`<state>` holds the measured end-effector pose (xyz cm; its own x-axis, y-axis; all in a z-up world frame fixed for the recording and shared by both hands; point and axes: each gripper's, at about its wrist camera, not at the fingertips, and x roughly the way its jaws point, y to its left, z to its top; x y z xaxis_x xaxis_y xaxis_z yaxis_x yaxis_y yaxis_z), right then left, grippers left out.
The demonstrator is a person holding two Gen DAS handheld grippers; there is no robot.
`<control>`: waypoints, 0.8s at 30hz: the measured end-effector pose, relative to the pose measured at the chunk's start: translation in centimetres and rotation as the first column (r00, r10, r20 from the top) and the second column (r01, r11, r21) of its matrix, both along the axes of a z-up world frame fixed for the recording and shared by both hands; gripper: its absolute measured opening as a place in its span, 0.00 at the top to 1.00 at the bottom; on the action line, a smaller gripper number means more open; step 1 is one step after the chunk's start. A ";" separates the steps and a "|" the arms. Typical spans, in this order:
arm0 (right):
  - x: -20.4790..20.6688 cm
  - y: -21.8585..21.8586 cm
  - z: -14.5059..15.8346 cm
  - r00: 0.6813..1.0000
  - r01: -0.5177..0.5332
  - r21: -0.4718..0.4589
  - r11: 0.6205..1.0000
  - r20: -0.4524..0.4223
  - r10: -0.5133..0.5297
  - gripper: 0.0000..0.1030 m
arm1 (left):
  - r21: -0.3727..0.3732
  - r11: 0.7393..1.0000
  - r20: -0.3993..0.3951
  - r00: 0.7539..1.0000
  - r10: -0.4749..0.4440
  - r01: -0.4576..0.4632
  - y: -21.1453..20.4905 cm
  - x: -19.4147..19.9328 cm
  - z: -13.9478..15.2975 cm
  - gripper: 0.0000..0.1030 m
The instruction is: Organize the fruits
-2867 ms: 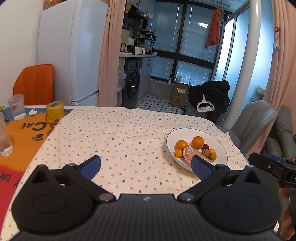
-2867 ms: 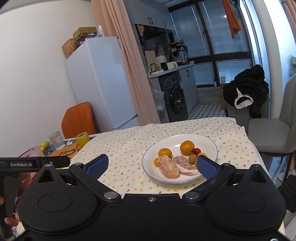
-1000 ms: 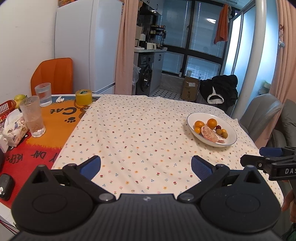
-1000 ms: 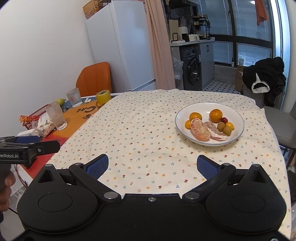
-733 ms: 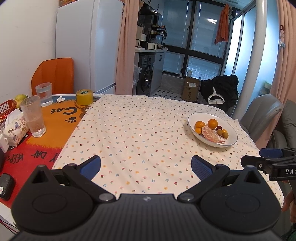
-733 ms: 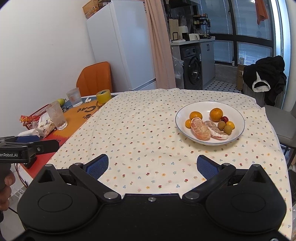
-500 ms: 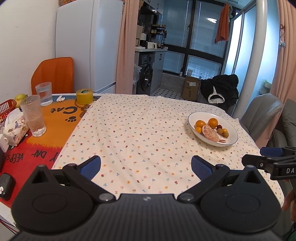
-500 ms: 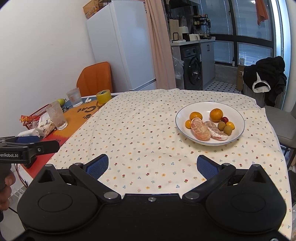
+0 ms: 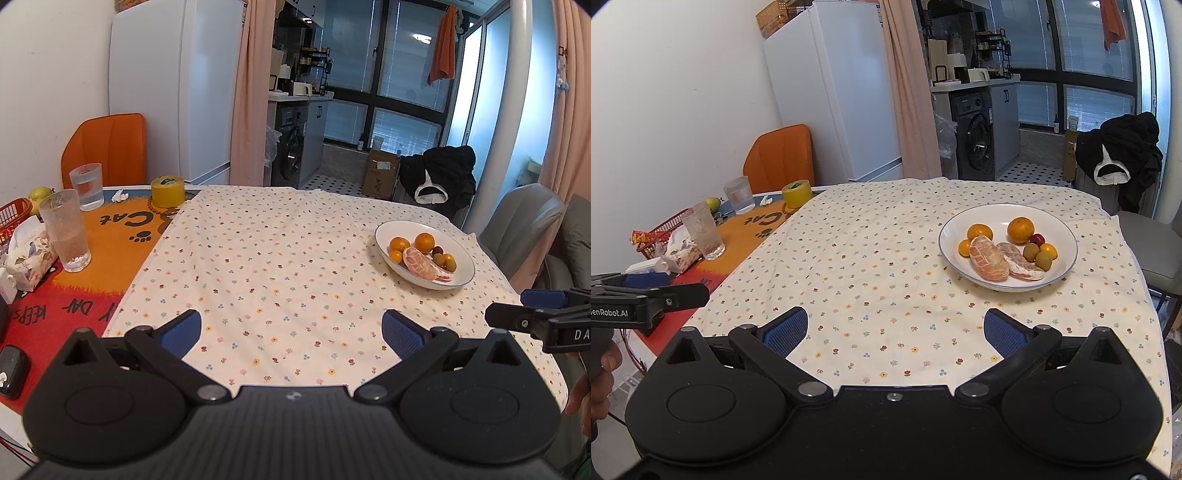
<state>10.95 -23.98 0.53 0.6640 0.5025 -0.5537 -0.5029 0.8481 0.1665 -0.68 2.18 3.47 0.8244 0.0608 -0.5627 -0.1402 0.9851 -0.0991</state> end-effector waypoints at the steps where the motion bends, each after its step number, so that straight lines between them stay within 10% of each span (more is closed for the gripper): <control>1: 0.0 0.0 0.0 1.000 0.000 0.000 1.000 0.000 0.000 0.00 | 0.001 1.000 0.000 1.000 0.000 0.000 0.0 0.0 0.0 0.00; 24: 0.3 -0.5 0.0 1.000 0.004 -0.001 1.000 -0.008 -0.004 0.00 | 0.007 1.000 -0.013 1.000 -0.012 0.012 -0.5 0.4 -0.2 0.00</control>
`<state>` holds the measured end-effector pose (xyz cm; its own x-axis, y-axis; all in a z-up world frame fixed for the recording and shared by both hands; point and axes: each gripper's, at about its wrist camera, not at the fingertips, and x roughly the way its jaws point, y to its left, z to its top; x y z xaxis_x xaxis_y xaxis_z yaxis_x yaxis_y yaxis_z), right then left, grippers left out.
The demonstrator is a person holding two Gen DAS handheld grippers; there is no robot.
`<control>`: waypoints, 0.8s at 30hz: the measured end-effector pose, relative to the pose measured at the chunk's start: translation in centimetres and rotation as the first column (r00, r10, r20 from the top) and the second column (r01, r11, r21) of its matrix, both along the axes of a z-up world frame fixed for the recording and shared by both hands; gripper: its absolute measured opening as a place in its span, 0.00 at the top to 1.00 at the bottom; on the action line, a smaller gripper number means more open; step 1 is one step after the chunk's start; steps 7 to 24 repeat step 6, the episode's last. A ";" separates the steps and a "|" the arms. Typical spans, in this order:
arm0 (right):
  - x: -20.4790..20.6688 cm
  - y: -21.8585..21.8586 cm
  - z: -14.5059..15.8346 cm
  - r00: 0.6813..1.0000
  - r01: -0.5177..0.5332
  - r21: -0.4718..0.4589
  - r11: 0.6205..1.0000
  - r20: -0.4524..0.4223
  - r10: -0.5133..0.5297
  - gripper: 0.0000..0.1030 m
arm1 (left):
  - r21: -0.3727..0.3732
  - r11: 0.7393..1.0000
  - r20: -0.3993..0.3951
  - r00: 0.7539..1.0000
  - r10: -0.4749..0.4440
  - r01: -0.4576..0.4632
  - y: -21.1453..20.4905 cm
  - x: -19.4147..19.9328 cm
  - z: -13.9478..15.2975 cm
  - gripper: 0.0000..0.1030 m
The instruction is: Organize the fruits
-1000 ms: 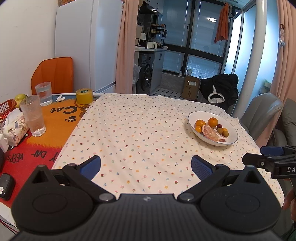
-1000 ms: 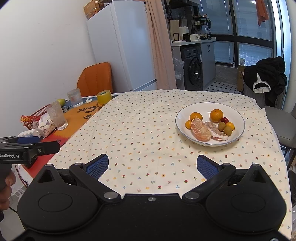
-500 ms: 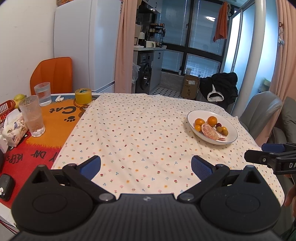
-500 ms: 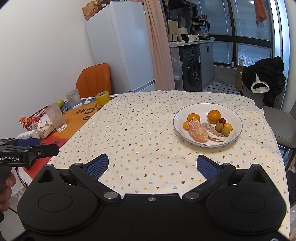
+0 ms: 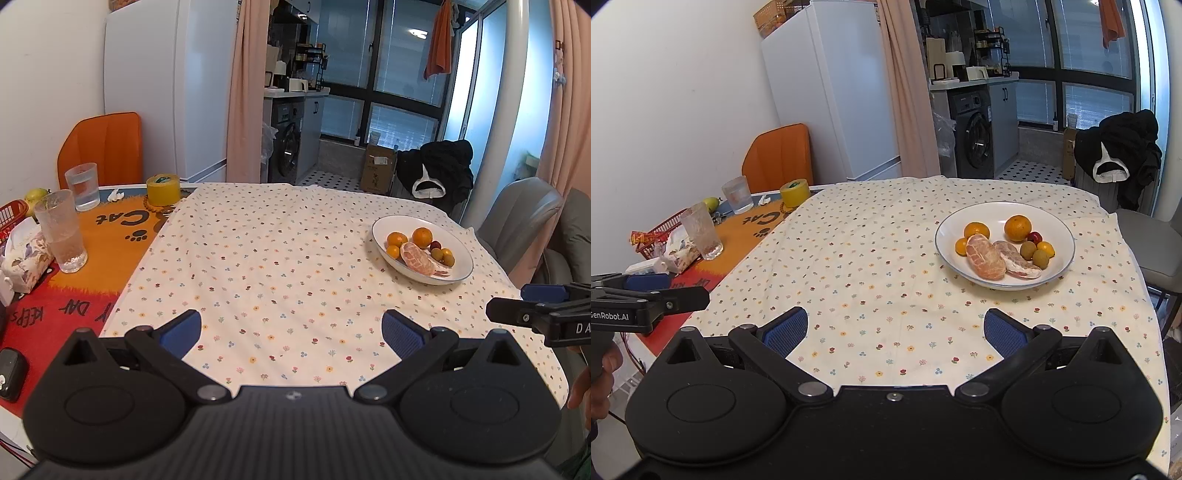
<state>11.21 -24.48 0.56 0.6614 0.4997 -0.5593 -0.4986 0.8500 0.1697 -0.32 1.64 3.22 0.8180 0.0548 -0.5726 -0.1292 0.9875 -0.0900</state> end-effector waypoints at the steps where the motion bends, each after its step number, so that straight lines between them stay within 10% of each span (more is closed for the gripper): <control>1: 0.0 0.0 0.0 1.000 0.000 0.001 1.000 0.001 0.000 0.00 | 0.002 1.000 0.000 1.000 -0.001 0.001 0.0 0.0 0.0 0.00; 24: 0.1 -0.2 0.0 1.000 0.006 0.003 1.000 0.002 -0.006 0.00 | 0.005 1.000 -0.006 1.000 -0.008 0.008 -0.2 0.2 0.0 0.00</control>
